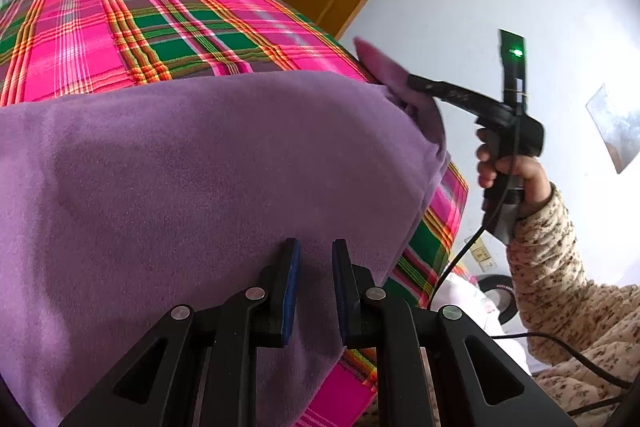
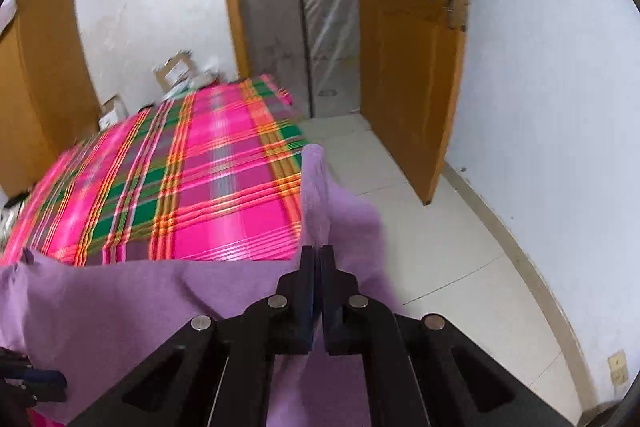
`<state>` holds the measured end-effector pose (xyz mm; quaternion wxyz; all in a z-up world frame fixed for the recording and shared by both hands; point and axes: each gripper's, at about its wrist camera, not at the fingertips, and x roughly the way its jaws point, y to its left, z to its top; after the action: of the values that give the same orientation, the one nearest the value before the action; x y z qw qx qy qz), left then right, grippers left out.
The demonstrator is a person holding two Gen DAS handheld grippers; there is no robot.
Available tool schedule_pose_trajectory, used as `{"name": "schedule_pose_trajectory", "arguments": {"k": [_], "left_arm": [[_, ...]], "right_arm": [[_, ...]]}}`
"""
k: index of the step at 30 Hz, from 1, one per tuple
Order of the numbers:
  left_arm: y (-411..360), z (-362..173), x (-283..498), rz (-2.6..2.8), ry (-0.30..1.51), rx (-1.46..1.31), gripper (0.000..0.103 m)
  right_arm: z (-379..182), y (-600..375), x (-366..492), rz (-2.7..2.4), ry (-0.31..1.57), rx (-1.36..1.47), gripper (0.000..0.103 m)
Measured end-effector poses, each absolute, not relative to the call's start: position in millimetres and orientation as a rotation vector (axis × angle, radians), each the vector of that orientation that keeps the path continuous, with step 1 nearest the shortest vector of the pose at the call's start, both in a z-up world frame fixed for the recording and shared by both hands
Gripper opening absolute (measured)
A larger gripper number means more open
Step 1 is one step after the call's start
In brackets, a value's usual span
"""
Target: Fold clothes
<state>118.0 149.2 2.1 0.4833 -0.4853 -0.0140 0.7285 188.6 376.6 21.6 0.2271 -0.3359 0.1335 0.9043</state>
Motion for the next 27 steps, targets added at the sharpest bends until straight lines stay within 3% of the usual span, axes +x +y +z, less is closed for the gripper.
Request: {"name": "schedule_pose_trajectory", "arguments": {"k": [9, 27], "left_arm": [[150.7, 2.3, 119.3, 1.782, -0.029, -1.187, 0.017], [162.4, 1.1, 121.6, 1.782, -0.015, -1.194, 0.017]], "right_arm": [[4.6, 403.4, 250.8, 2.419, 0.644, -0.794, 0.002], [-4.0, 410.7, 301.7, 2.319, 0.763, -0.650, 0.002]]}}
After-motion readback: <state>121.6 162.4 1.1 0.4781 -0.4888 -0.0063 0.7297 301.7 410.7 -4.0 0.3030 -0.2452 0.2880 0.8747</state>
